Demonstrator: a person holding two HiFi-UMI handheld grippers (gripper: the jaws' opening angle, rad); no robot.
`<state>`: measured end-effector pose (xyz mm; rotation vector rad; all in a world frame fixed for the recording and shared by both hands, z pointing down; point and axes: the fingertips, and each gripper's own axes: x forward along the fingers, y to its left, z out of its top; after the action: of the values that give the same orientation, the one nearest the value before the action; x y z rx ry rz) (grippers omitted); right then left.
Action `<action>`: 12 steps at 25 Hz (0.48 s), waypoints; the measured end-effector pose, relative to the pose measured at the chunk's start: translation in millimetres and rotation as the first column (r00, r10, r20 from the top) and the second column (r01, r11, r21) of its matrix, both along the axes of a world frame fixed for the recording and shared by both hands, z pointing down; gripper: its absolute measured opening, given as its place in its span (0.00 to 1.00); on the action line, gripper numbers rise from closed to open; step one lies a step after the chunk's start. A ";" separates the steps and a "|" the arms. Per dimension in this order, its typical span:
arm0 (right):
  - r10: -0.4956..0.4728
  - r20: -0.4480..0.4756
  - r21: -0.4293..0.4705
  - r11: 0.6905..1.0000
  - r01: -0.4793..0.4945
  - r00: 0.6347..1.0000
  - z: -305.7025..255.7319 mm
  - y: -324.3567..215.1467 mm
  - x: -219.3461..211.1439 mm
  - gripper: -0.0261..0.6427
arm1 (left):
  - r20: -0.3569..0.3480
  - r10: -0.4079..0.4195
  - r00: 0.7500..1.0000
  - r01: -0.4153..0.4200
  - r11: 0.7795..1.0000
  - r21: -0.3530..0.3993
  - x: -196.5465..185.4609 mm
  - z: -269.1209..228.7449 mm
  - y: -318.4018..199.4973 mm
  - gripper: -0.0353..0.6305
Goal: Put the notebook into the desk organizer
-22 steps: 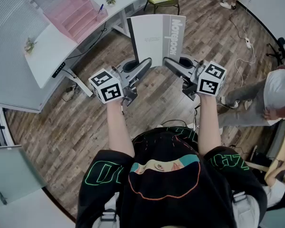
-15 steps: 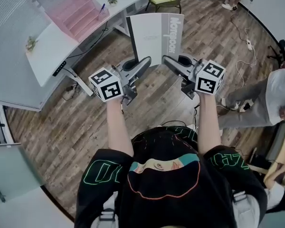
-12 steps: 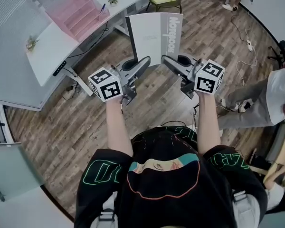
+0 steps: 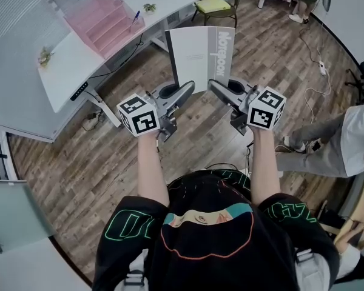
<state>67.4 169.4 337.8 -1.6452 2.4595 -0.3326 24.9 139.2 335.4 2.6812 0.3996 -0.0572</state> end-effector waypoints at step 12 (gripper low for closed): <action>-0.026 0.039 0.008 1.000 0.026 0.999 -0.2 -9.2 32.6 0.06 | 0.038 -0.024 0.999 0.023 1.000 0.016 30.9 -3.5 -6.3 0.06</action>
<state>100.0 160.2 337.6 -1.5899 2.4527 -0.3555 55.8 133.0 331.8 2.6985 0.3579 -0.0098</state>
